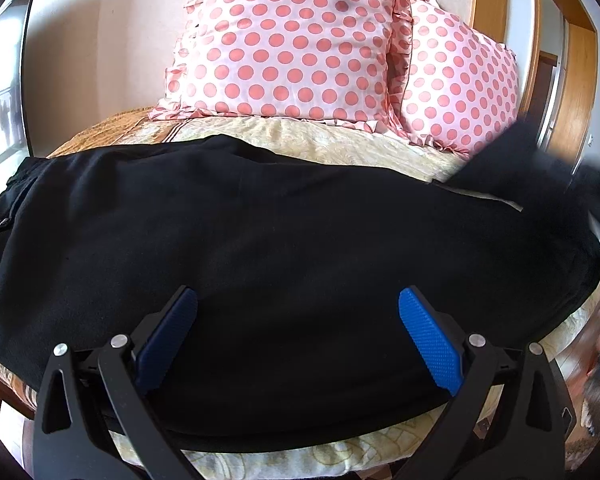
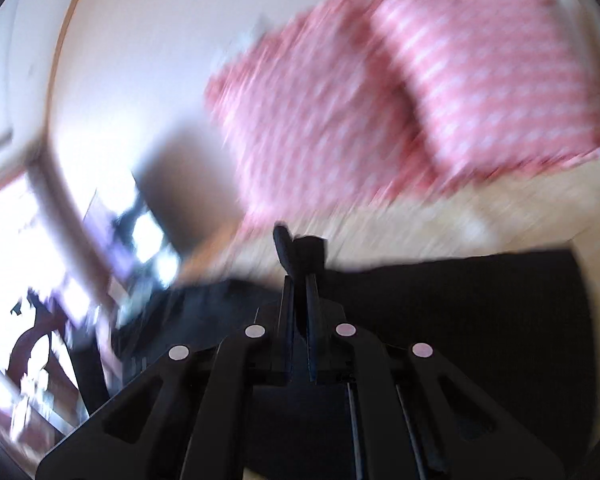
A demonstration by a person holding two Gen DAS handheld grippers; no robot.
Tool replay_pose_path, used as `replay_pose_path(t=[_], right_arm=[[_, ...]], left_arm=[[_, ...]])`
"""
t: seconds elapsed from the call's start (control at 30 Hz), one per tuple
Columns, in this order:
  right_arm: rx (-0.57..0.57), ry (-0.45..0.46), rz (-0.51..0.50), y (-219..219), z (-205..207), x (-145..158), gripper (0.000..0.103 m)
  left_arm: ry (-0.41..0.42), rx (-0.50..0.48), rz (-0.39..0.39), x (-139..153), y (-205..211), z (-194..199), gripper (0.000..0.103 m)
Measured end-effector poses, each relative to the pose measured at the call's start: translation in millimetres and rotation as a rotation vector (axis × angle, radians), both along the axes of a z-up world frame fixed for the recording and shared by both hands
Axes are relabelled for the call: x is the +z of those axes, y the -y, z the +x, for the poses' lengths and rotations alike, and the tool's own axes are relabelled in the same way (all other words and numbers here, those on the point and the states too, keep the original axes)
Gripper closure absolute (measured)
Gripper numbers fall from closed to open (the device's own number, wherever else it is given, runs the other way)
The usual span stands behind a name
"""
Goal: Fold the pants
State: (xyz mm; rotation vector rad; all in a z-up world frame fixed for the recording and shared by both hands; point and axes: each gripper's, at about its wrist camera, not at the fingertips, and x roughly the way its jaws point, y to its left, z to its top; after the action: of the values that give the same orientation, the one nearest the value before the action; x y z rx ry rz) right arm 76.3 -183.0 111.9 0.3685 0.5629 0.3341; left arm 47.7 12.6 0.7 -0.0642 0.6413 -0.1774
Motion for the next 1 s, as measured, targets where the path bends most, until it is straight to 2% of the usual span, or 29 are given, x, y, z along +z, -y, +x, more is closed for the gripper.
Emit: replay_pose_path(t=[0.1, 0.17, 0.27, 0.4, 0.47, 0.53, 0.57, 0.63, 0.7, 0.83, 1.0], right_arm=[[0.066, -0.152, -0.094, -34.0, 7.4, -45.0, 0.098], [0.066, -0.21, -0.053, -30.9, 8.5, -61.4, 0.098], [0.065, -0.184, -0.037, -30.8, 2.9, -56.1, 0.098], [0.108, -0.094, 0.006, -37.6, -1.6, -39.6, 0.098], [0.159, -0.082, -0.029, -48.1, -5.2, -36.4, 0.098], [0.206, -0.105, -0.076, -60.0, -6.8, -43.6, 0.098], [0.225, -0.106, -0.058, -61.6, -7.6, -44.9, 0.098], [0.254, -0.083, -0.032, -62.9, -12.1, -42.6, 0.098], [0.293, -0.044, -0.053, -71.6, -19.6, -37.4, 0.098], [0.372, -0.028, -0.142, -99.8, -29.5, -42.8, 0.098], [0.356, -0.076, -0.194, -109.8, -27.7, -59.1, 0.096]], left_arm=[[0.003, -0.004, 0.002, -0.4, 0.1, -0.7, 0.002], [0.005, -0.008, 0.003, -0.6, -0.1, -1.1, 0.002], [0.008, -0.009, 0.006, -1.0, 0.2, -1.4, 0.002], [0.013, -0.005, 0.001, -0.8, 0.3, -1.5, 0.002], [0.012, -0.002, -0.023, 0.6, -2.4, -1.7, 0.002], [0.0, -0.007, -0.077, 4.4, -9.0, -1.8, 0.002], [-0.003, -0.011, -0.101, 6.1, -11.5, -2.4, 0.002], [0.004, 0.003, -0.163, 12.6, -23.2, -5.0, 0.002], [0.018, 0.03, -0.194, 17.7, -33.4, -6.7, 0.002], [0.035, 0.097, -0.205, 25.7, -51.1, -7.6, 0.002], [0.063, 0.183, -0.162, 36.0, -72.6, -12.4, 0.002]])
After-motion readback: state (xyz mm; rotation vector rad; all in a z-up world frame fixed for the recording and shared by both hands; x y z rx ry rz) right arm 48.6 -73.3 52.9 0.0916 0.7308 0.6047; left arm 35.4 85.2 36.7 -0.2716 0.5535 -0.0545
